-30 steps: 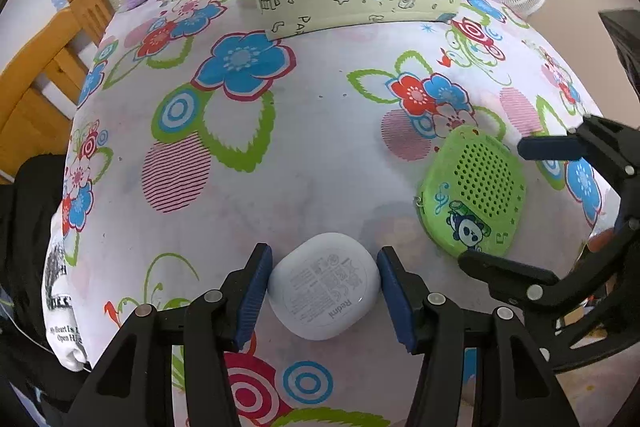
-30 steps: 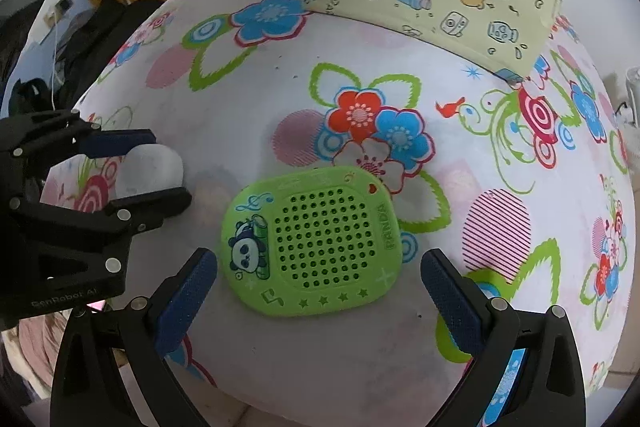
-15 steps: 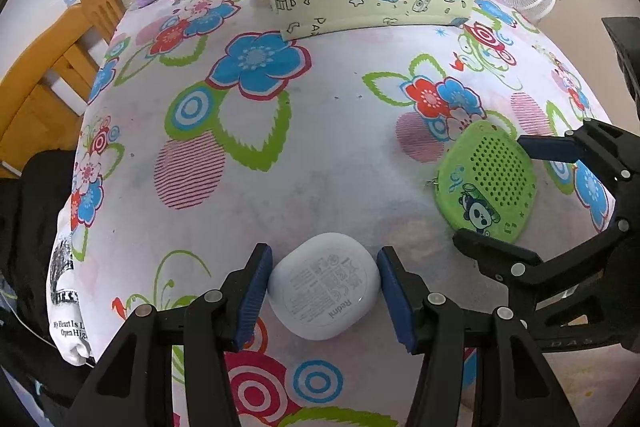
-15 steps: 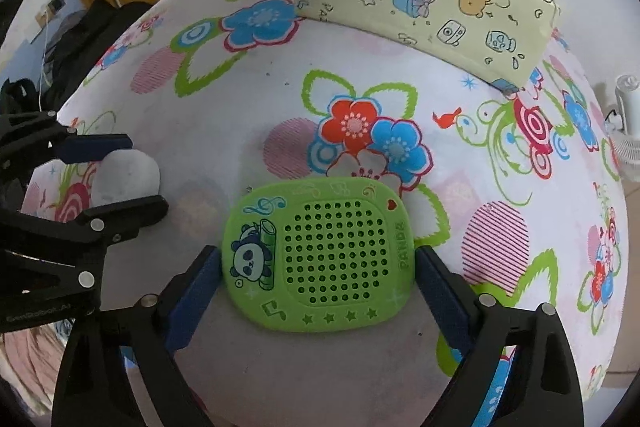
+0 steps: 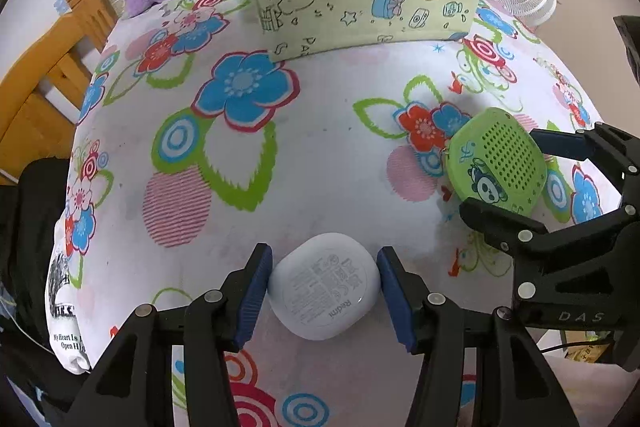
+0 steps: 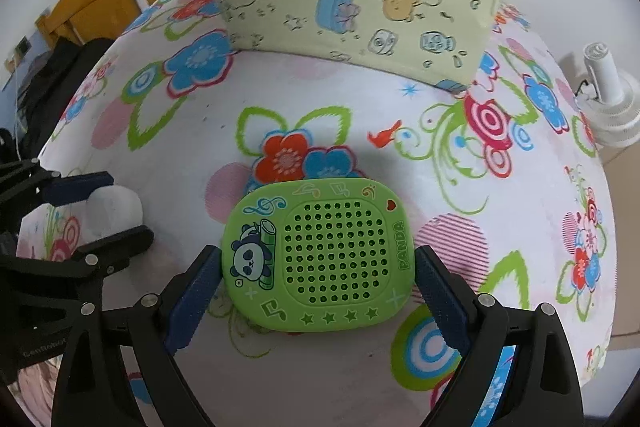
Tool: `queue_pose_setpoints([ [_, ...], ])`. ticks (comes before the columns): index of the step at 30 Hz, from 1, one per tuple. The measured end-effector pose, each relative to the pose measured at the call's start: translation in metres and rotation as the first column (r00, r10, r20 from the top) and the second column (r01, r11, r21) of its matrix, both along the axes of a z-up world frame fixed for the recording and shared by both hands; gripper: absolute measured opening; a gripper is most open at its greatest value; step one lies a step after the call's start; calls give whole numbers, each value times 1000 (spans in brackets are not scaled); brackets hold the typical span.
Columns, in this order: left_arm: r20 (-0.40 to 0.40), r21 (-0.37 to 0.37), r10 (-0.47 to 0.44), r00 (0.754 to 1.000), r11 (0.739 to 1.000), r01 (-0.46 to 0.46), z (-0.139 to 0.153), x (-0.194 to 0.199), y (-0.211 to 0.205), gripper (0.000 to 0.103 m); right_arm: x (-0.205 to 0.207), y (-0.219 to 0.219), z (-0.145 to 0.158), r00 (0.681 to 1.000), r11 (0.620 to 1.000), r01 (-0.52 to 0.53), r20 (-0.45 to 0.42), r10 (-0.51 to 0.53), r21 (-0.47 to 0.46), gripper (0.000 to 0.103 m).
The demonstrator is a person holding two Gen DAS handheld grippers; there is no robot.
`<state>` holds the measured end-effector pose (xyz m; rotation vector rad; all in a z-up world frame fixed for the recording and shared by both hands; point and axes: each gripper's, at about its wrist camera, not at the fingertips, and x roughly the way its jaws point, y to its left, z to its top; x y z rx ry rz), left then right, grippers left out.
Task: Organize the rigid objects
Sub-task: 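Carry the earbud case with the left tool while the right tool carries the speaker over the box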
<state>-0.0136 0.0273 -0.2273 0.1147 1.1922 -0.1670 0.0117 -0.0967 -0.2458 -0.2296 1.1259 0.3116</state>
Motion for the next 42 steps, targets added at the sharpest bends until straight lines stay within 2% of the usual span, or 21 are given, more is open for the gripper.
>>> queue_pose_setpoints([
  [9, 11, -4, -1, 1000, 1000, 1, 14, 14, -2, 56, 7, -6, 19, 997, 997, 65, 32, -66, 33, 95],
  [19, 58, -15, -18, 998, 1000, 19, 47, 23, -2, 56, 11, -8, 55, 989, 991, 119, 79, -124, 62, 95],
  [23, 44, 8, -9, 999, 1000, 9, 55, 26, -5, 56, 12, -9, 68, 987, 990, 125, 88, -131, 67, 95],
  [29, 63, -17, 2, 998, 1000, -1, 70, 27, -6, 56, 12, -12, 85, 985, 989, 133, 106, -140, 71, 95],
  [42, 119, -21, 32, 992, 999, -29, 106, 44, -16, 56, 30, -23, 123, 981, 988, 127, 138, -138, 87, 95],
])
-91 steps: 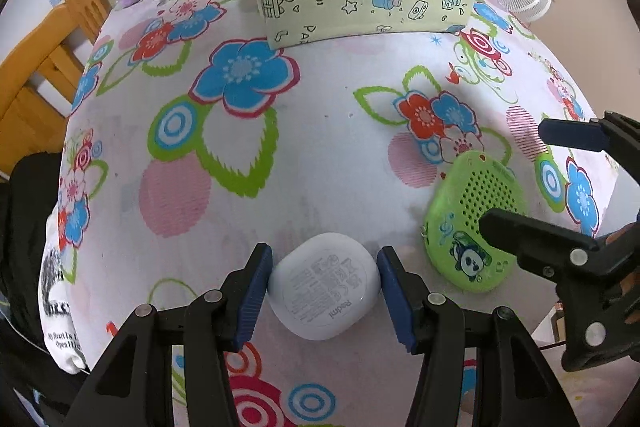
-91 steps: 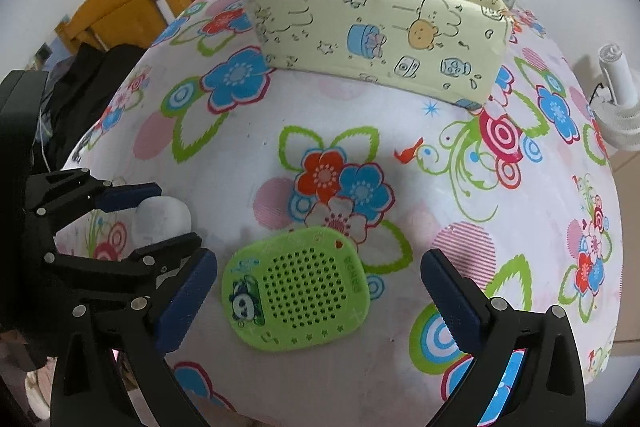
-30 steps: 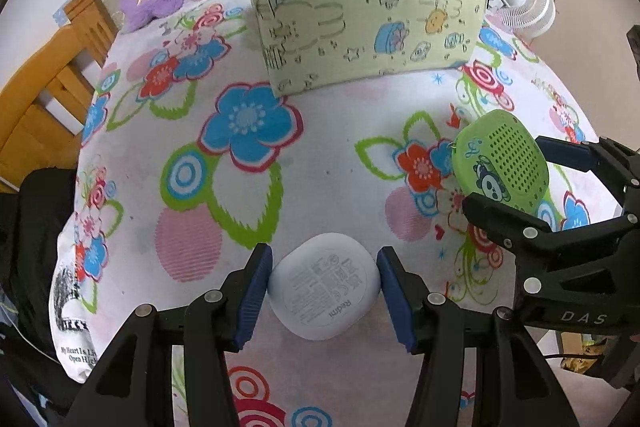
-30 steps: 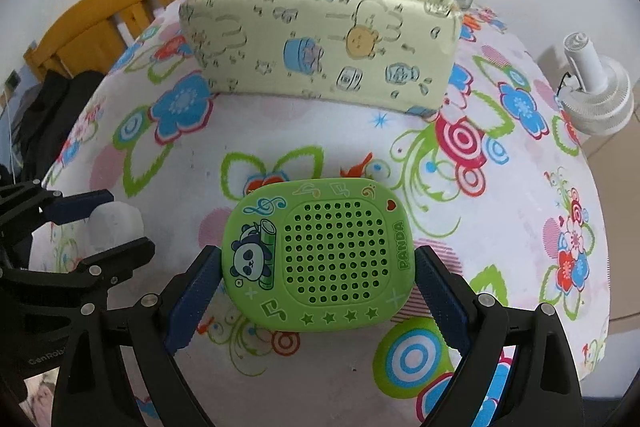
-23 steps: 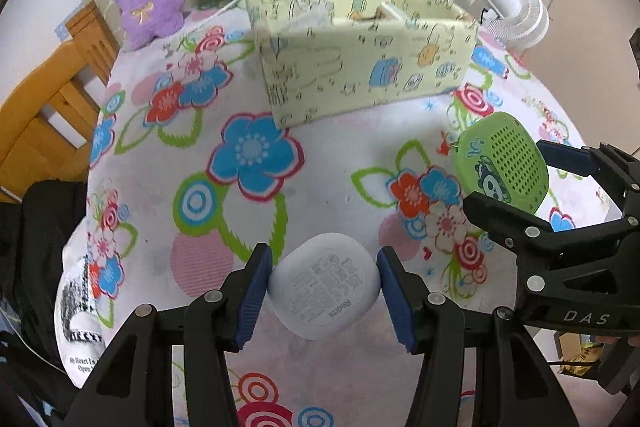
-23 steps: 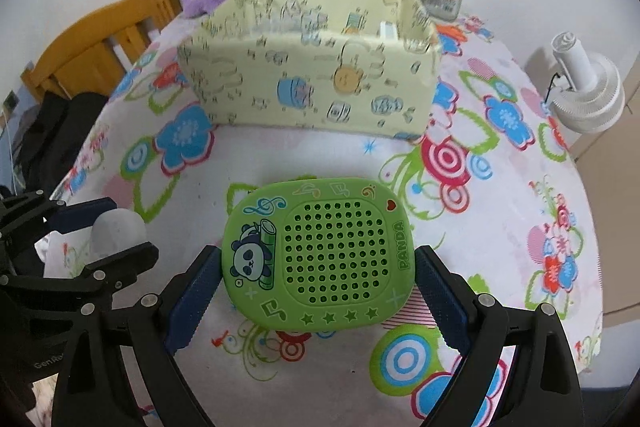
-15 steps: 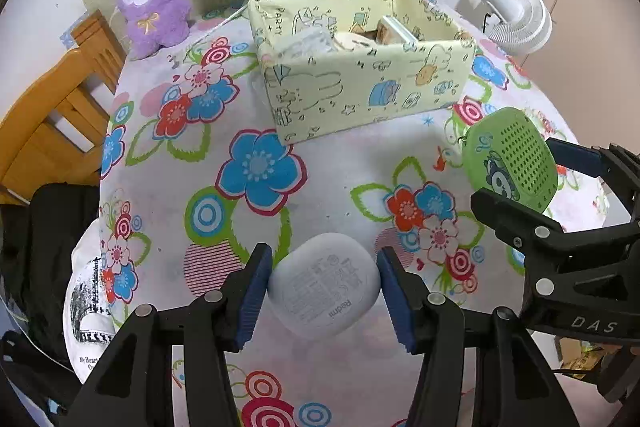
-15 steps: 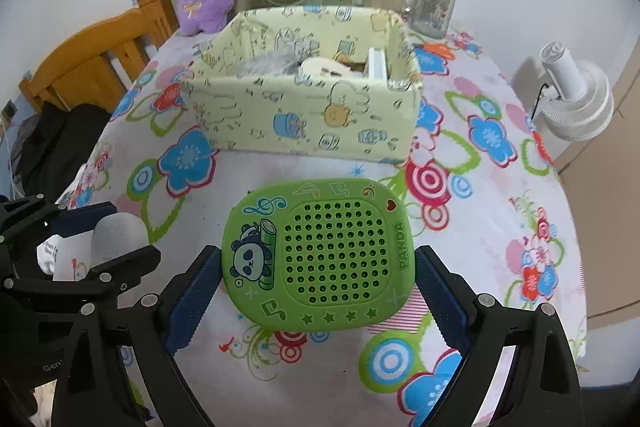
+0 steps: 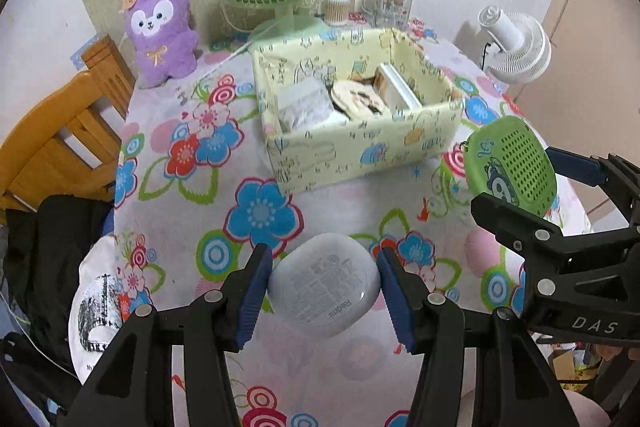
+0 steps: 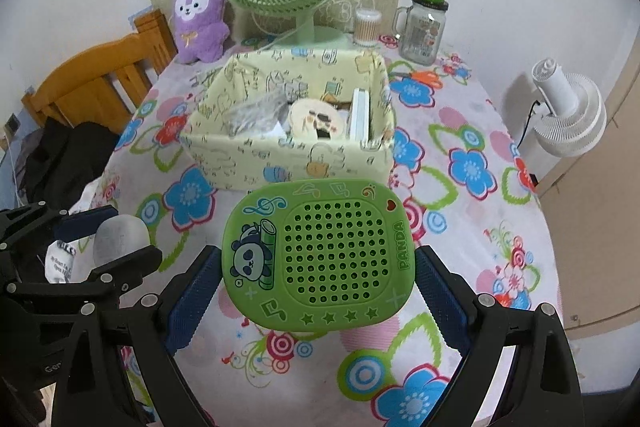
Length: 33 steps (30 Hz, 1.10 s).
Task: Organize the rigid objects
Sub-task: 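Carry the earbud case with the left tool while the right tool carries the speaker over the box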
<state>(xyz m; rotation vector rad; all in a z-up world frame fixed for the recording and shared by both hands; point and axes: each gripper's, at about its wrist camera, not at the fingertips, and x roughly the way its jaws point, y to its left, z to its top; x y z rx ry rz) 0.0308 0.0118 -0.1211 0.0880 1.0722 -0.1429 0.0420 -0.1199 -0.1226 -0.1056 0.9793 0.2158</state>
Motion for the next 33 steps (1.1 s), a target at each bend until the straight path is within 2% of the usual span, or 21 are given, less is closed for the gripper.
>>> queue_pose_setpoints([
  [14, 41, -13, 25, 999, 1000, -25, 23, 40, -14, 56, 42, -18, 25, 1000, 1000, 4, 15, -4, 18, 95],
  [23, 47, -26, 15, 999, 1000, -14, 24, 70, -30, 56, 71, -22, 39, 999, 999, -32, 33, 32, 6, 95],
  [33, 39, -27, -15, 999, 1000, 16, 23, 111, -49, 56, 106, -27, 38, 999, 998, -39, 15, 38, 41, 95],
])
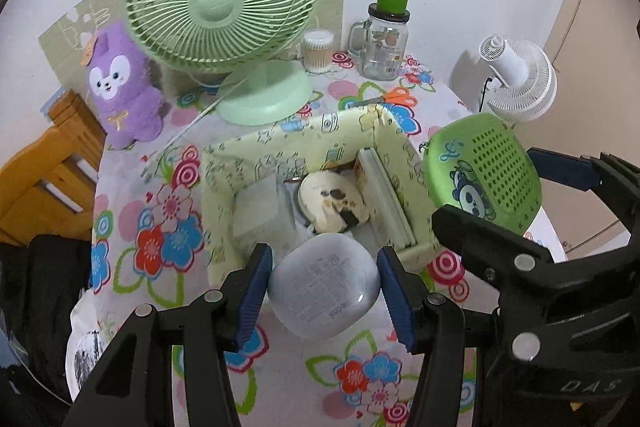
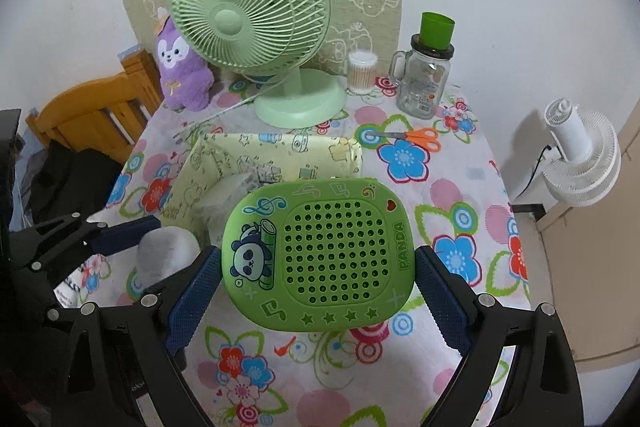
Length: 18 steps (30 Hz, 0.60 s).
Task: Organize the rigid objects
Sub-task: 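Carry the earbud case with the left tool while the right tool carries the speaker over the box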
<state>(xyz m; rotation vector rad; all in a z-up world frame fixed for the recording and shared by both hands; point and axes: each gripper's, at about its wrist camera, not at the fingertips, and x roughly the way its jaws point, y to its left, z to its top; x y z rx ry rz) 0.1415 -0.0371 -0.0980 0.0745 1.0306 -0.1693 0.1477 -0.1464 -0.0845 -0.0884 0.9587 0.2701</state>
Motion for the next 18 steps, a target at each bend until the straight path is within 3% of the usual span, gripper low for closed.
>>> queue_pose_setpoints([
  [18, -78, -47, -12, 997, 999, 8, -37, 58, -20, 56, 55, -10, -24, 999, 999, 34, -38, -34, -9, 95],
])
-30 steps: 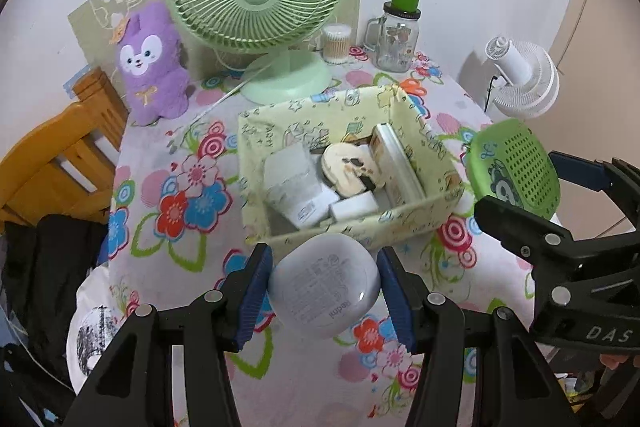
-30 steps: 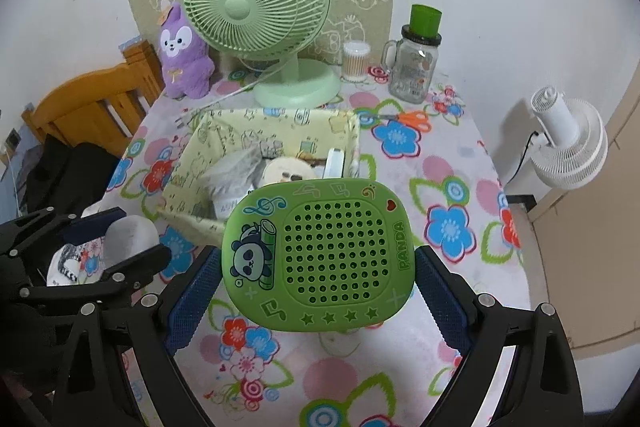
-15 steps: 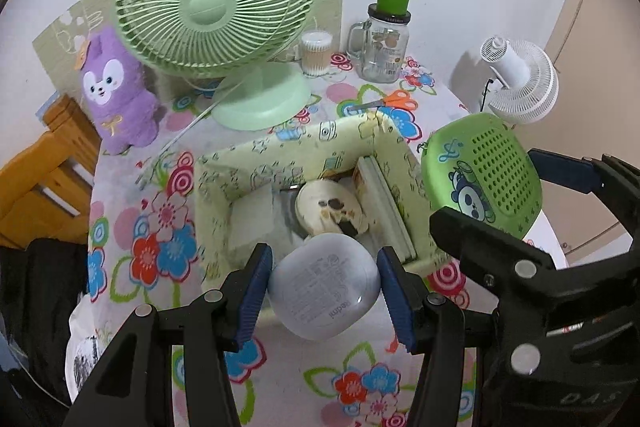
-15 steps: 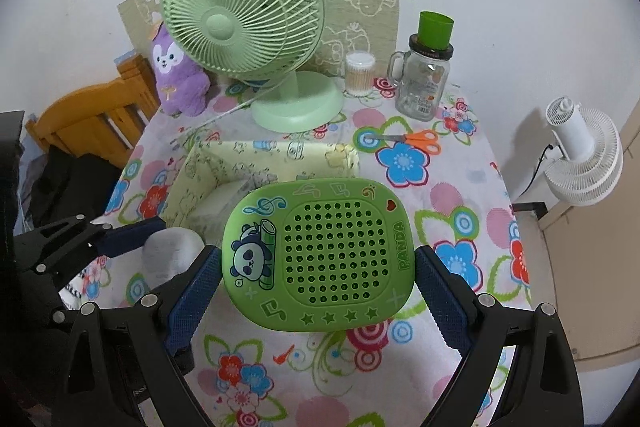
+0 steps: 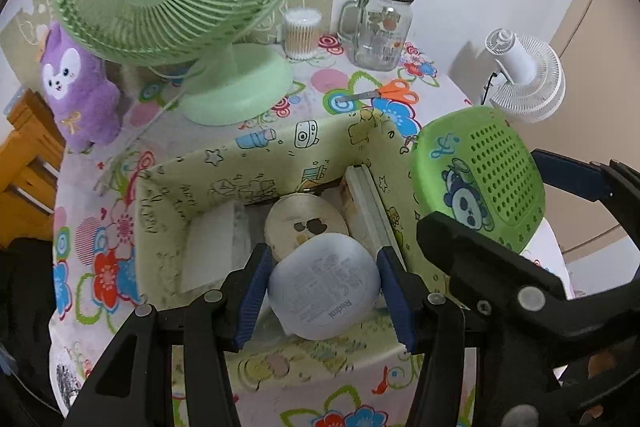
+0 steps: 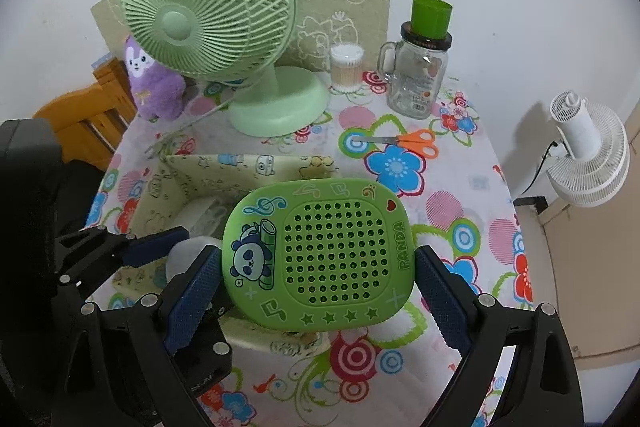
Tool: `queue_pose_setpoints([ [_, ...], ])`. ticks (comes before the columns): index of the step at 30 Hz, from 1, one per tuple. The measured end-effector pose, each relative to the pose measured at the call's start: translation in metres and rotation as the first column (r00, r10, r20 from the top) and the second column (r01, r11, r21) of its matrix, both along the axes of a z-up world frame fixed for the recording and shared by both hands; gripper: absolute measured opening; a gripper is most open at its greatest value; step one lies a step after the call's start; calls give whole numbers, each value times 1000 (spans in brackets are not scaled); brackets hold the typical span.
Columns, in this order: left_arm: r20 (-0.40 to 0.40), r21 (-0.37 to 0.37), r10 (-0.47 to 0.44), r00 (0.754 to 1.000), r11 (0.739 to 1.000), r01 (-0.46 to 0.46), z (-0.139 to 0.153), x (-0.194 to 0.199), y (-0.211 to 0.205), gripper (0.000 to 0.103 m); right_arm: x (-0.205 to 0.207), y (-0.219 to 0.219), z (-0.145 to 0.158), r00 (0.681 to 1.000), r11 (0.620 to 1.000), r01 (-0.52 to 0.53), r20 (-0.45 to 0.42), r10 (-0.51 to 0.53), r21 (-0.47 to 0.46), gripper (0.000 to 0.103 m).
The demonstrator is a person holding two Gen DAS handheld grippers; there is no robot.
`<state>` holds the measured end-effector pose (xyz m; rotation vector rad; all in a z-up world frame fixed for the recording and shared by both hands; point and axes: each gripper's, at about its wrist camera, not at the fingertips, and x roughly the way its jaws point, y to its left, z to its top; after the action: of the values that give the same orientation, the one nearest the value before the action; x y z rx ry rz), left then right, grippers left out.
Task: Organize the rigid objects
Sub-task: 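Carry the earbud case with the left tool while the right tool carries the speaker over the box, then lower the earbud case into the box and open the left tool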
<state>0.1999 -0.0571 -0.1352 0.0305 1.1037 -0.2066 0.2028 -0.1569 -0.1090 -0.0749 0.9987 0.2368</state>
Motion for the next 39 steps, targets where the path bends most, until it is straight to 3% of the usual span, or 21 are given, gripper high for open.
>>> queue_pose_setpoints([
  [27, -72, -27, 19, 997, 999, -21, -35, 13, -16, 56, 11, -26, -30, 996, 998, 59, -65, -59, -8, 95],
  [33, -41, -21, 21, 999, 1000, -22, -24, 6, -11, 76, 9, -24, -26, 997, 999, 53, -55, -53, -5, 95],
  [39, -16, 8, 46, 999, 999, -46, -9, -2, 2, 80, 4, -9, -14, 999, 1000, 23, -27, -23, 6, 95],
])
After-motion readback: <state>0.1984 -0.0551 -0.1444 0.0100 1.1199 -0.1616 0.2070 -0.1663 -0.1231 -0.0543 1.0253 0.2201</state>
